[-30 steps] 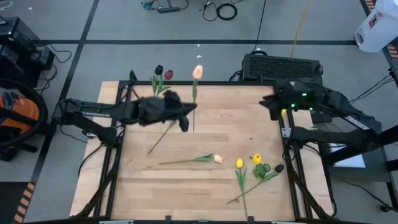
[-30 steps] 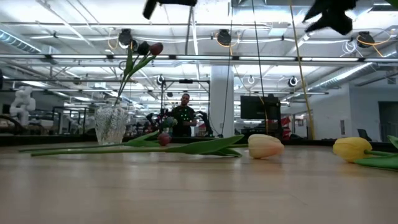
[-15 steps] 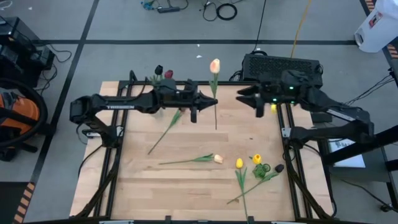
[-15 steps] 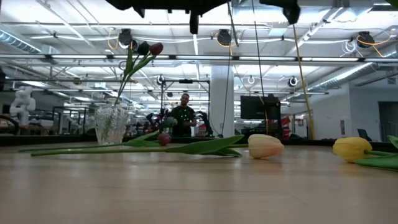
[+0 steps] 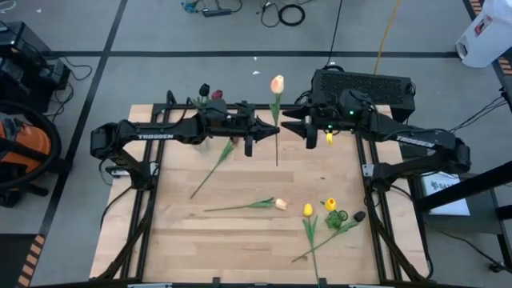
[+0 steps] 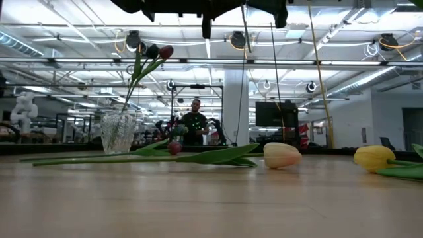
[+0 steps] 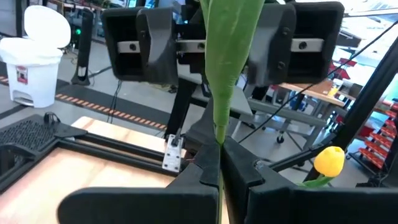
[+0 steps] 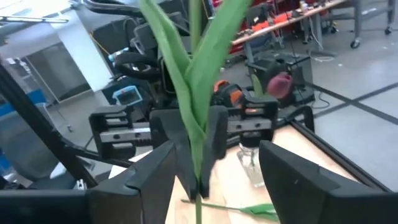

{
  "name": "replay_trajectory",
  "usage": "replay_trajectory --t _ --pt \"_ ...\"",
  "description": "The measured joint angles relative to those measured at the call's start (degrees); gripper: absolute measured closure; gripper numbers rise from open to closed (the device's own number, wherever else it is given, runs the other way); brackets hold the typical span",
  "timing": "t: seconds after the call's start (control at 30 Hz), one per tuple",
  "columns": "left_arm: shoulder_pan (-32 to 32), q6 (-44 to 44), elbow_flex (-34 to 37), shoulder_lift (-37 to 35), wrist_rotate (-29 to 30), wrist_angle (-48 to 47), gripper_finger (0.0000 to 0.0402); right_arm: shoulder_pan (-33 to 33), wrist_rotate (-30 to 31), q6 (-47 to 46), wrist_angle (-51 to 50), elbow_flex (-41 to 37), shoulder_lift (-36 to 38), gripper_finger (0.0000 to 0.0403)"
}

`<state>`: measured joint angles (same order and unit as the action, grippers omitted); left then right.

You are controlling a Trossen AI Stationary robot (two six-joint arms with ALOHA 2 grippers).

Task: Sort flowers into vase by color
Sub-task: Put the left white flower into the transparent green vase

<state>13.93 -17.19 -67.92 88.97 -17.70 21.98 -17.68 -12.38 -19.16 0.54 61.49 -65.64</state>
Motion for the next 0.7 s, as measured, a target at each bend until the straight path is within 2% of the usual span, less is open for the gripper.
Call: replay_trajectory --t 0.2,0.4,0.57,0.7 --pt "0.5 -0.1 0.0 0.0 -1.4 -0.1 0.0400 1.2 0.0 0.4 5.1 0.0 -2.8 0.0167" --pt "0.5 -0.3 0.0 0.0 -2.4 -0.9 0.0400 1.3 0.0 1.0 7.2 0.0 -4.6 0.0181" --pt "0.5 -0.3 0.0 -0.1 -2.8 -5.4 0.0400 1.3 0.0 1.0 9.0 0.0 -6.0 0.0213" --pt "0.5 -0.3 0.0 -0.1 -2.9 -6.3 0.0400 1.3 0.0 1.6 8.7 0.0 -6.7 0.0265"
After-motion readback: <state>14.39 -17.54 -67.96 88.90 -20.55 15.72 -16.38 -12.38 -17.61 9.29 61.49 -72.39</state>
